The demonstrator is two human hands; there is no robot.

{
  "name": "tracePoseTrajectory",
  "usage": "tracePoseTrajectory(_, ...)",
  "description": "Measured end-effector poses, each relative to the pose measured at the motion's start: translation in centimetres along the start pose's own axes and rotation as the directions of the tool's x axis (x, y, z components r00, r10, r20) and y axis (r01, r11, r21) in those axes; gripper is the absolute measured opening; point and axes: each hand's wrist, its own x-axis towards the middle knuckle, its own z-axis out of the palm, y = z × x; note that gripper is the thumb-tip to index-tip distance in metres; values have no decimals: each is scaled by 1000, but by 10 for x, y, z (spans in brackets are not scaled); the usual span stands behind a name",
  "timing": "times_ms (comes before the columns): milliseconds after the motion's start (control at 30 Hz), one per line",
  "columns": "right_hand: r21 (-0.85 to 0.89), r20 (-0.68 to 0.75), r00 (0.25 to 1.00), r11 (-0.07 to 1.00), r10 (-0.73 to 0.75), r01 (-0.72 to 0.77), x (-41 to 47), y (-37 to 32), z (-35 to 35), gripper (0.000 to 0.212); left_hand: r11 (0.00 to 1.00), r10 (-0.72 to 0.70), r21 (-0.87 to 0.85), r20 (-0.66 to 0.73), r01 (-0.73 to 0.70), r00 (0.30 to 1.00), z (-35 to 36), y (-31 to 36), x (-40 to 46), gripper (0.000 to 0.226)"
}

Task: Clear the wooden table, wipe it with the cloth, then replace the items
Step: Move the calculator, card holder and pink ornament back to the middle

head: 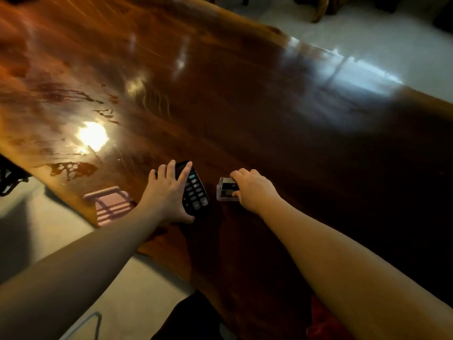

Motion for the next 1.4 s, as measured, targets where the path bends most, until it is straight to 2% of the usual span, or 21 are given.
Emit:
tracePoseTrajectory(233,75,-114,972,978,204,-196,-87,87,-22,58,986,149,72,-6,-148,989,-42,89,29,156)
tracePoseTrajectory(400,114,-207,912,935,354,-337,-172,154,-27,54,946,309,111,-30,-305,950,-59,185,43,154)
tracePoseTrajectory(733,222,-290,759,813,582,-539,-326,260,10,56,787,596,197,4,-585,803,-63,380,36,152)
tracePoseTrajectory(900,266,-269,676,727,686,-633,-392,308,47,56,697,693,224,31,-681,720,-51,475,21,152)
tracePoseTrajectory(1100,311,-244,644,688,725,-656,-425,331,75,55,650,722,253,85,-716,686,-35,534,14,155)
tracePoseTrajectory(1400,343,-164,652,663,740,-666,-447,355,105,50,596,737,295,167,-747,655,-9,586,14,156)
